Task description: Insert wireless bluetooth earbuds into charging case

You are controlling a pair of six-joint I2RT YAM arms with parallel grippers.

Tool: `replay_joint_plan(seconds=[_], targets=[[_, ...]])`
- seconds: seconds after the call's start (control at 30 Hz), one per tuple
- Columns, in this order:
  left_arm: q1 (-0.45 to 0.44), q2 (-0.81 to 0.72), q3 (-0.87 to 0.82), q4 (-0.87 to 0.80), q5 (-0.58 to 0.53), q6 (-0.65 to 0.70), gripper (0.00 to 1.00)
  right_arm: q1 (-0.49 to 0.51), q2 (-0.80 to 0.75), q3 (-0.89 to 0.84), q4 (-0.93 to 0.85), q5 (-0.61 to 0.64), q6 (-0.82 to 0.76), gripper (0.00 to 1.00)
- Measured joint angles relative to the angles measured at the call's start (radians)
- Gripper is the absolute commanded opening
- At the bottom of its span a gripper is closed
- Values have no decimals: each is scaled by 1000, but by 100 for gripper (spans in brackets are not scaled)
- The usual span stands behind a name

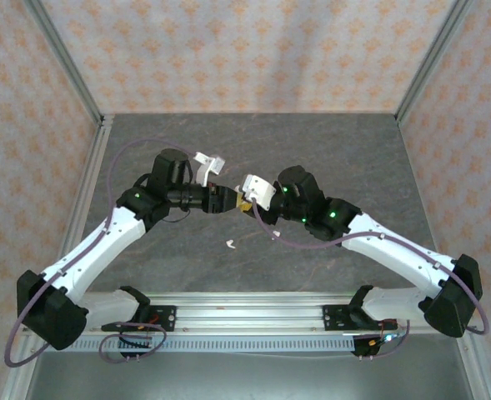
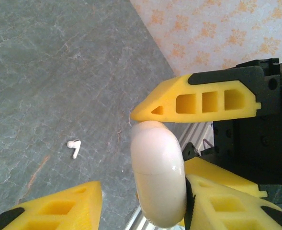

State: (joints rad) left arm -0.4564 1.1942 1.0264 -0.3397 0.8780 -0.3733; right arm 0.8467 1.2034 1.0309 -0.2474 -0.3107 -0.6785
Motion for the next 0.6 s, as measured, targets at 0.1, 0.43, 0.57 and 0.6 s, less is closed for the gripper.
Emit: replay_joint_plan(seconds=[0.1, 0.43, 0.57, 0.6], targets=[[-2, 11, 6, 0, 7, 6, 36, 0, 1, 0, -7, 0, 0, 27], [-7, 24, 14, 4, 35, 17, 0, 0, 6, 9, -37, 27, 11, 66], [-8, 17, 6, -2, 26, 74, 0, -2, -8, 23, -37, 17, 87, 78], [-6, 6, -8, 8, 24, 92, 0, -8, -24, 23, -37, 5, 121, 79]])
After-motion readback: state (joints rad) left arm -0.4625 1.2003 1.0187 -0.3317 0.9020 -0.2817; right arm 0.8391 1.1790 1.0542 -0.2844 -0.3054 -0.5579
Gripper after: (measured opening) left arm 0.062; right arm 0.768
